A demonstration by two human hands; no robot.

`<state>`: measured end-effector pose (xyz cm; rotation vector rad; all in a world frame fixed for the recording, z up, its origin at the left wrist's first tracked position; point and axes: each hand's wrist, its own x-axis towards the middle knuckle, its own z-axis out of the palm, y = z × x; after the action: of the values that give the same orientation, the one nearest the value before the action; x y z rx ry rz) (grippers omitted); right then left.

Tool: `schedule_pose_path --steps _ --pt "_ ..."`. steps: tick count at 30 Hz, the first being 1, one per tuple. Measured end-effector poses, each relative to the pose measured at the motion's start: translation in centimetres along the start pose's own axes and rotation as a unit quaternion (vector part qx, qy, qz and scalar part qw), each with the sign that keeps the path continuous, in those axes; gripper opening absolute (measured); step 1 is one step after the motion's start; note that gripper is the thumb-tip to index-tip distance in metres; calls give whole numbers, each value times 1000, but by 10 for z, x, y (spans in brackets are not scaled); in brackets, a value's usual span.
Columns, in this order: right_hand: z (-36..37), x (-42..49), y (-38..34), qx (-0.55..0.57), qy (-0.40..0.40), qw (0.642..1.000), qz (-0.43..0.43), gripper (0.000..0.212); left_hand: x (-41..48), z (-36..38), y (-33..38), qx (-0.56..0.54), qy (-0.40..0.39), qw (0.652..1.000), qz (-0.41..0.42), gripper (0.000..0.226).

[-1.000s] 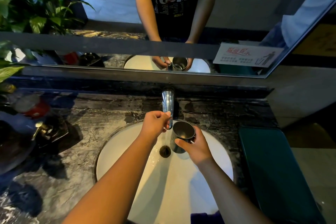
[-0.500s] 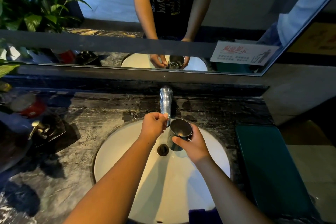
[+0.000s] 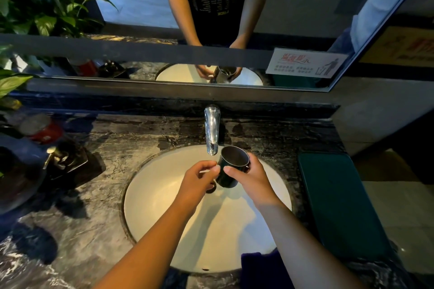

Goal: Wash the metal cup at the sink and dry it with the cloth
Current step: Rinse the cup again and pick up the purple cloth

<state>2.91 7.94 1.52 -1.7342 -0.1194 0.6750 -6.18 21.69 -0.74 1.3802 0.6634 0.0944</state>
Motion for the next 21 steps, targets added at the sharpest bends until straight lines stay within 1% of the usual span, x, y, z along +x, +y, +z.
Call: schedule_pose_path --steps 3,7,12,16,21 --pt "3 -8 -4 6 -4 1000 -1 52 -12 -2 -2 20 -35 999 27 31" --pt "6 -18 -6 1 -14 1000 7 52 -26 -2 -2 88 -40 993 65 47" --pt "13 -34 -5 -3 -27 1000 15 53 -37 -2 -2 127 -23 988 84 55" --pt "16 -47 -1 -31 -43 998 18 55 -48 -1 -3 126 -31 988 88 63" --pt "10 -65 10 -62 -75 995 18 60 -69 1 -8 133 -29 987 81 61"
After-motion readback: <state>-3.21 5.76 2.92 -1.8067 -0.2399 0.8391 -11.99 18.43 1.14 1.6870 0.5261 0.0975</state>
